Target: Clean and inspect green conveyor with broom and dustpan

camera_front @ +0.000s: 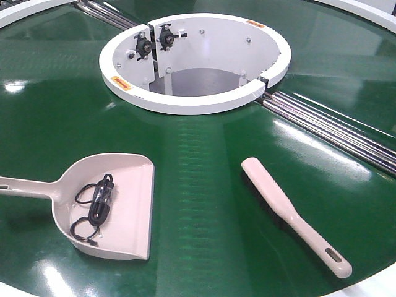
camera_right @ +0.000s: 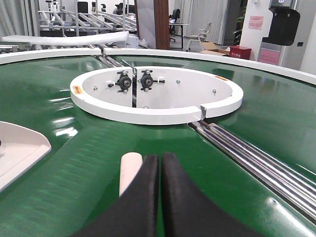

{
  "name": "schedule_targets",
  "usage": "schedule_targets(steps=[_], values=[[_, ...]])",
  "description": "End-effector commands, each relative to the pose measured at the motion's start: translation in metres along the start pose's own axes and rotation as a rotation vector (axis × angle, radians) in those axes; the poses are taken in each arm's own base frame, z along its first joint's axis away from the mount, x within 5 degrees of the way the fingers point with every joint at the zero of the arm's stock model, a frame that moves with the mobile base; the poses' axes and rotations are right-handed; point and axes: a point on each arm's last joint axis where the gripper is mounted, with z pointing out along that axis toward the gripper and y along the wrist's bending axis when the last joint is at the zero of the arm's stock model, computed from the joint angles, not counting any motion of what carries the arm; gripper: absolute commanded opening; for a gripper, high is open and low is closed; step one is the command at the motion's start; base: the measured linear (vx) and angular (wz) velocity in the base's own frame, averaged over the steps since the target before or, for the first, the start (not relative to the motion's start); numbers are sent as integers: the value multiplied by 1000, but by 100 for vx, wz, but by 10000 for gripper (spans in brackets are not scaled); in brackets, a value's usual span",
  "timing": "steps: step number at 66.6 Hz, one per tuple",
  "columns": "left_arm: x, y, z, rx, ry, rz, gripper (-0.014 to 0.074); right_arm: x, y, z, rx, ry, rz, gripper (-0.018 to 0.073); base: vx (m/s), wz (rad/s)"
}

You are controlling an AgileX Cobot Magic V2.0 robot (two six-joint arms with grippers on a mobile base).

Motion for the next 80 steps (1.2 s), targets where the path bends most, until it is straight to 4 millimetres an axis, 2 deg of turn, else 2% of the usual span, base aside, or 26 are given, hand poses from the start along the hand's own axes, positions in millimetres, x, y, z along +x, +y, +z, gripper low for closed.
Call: schedule_targets(steps=[1,40,46,50,65,80], values=[[-15,5,-2,-37,-90,-16,-8,-15,-2,-1,17,-92,-9,-8,0,0],[-10,4,-3,-46,-90,5,-8,-15,-2,-1,17,-92,-9,-8,0,0],[2,5,-4,-81,-111,-2,-7,-15,-2,-1,17,-92,-9,-8,0,0],[13,7,-6,-133,-157,-70,-7,-15,-2,-1,17,-92,-9,-8,0,0],[67,6,-5,-269,-242,-194,-7,-15,-2,-1,17,-92,-9,-8,0,0],[73,6,-5,-269,-182,-196,-7,-15,-2,-1,17,-92,-9,-8,0,0]])
